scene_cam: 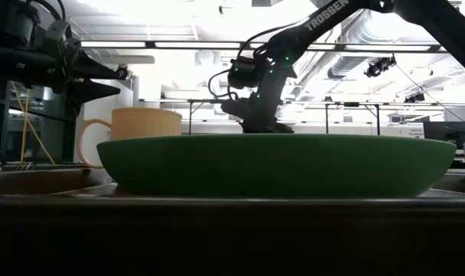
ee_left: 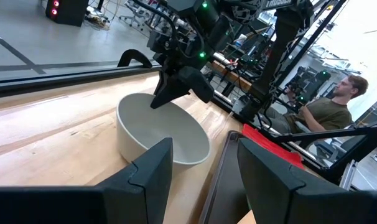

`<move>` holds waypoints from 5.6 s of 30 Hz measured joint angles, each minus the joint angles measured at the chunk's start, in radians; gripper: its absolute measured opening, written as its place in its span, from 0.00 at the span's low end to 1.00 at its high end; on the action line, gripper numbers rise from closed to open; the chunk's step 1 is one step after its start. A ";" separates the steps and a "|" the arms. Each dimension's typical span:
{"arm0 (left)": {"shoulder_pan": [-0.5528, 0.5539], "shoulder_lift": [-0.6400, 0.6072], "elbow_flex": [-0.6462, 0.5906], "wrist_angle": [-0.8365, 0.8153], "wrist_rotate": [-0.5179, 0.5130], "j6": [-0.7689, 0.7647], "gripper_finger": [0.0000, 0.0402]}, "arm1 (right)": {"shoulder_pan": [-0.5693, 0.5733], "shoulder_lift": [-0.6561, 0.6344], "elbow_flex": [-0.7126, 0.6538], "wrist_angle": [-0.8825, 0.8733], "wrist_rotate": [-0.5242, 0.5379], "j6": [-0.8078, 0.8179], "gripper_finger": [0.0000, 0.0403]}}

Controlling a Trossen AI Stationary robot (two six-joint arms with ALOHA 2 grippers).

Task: Set up tray
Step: Put the white bowl on top of the green plate on the black tray

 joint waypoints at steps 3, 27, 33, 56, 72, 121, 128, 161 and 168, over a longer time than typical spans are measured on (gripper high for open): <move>0.000 0.000 0.000 0.000 0.000 0.000 0.53 | 0.000 0.000 0.000 0.000 0.000 -0.001 0.00; 0.000 0.000 0.000 0.000 0.000 0.000 0.53 | -0.007 -0.004 0.000 -0.003 -0.078 0.039 0.00; 0.000 0.000 0.000 0.000 0.000 0.000 0.53 | -0.016 -0.004 0.000 -0.004 -0.108 0.046 0.00; 0.000 0.000 0.000 0.000 -0.062 0.001 0.53 | -0.029 -0.114 0.000 -0.013 -0.121 0.093 0.00; 0.000 0.000 0.000 0.000 -0.061 0.002 0.53 | -0.029 -0.116 0.000 -0.014 -0.126 0.093 0.00; 0.000 0.000 0.000 0.000 -0.058 0.008 0.53 | 0.021 -0.277 0.001 -0.175 -0.205 0.189 0.00; 0.000 0.000 0.000 0.000 -0.059 0.008 0.53 | 0.028 -0.280 0.001 -0.185 -0.188 0.192 0.00; 0.000 0.000 0.000 -0.001 -0.060 0.008 0.53 | 0.116 -0.280 0.001 -0.219 -0.187 0.205 0.00; 0.000 0.000 0.000 -0.001 -0.056 0.008 0.53 | 0.152 -0.294 0.001 -0.254 -0.176 0.205 0.00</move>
